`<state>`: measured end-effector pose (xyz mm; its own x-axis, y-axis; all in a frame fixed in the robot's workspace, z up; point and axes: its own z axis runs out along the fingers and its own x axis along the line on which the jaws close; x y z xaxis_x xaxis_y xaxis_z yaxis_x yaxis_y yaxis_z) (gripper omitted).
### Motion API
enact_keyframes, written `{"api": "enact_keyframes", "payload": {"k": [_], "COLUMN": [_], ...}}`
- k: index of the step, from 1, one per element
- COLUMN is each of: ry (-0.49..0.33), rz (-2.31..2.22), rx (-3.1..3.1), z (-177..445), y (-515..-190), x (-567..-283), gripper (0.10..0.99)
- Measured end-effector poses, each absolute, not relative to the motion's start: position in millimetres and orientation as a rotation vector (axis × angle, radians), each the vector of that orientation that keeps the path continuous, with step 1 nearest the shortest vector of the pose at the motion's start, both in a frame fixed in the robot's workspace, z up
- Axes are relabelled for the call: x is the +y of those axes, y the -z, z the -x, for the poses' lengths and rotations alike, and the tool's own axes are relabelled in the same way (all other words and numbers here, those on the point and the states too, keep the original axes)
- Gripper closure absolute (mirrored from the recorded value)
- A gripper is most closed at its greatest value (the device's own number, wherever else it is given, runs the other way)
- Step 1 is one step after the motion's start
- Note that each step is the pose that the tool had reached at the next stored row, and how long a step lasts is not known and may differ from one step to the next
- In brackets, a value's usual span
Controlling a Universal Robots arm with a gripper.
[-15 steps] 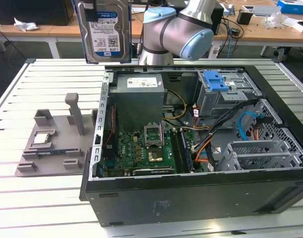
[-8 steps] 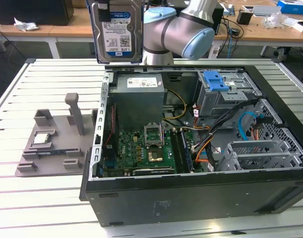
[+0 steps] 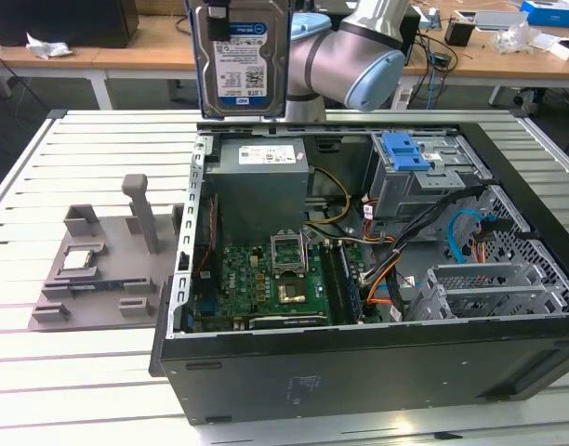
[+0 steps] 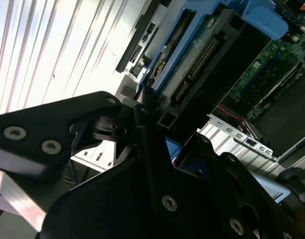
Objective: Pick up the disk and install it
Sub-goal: 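Pick up the disk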
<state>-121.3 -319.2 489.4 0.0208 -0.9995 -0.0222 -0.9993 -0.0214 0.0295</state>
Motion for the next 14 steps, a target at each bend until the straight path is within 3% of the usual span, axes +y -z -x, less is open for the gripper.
{"api": "enact_keyframes", "payload": {"k": [14], "ry": [0.057], "rz": [-2.24], "rx": [-2.193], "z": [60], "y": [-489], "x": [-319], "gripper": [0.718]}}
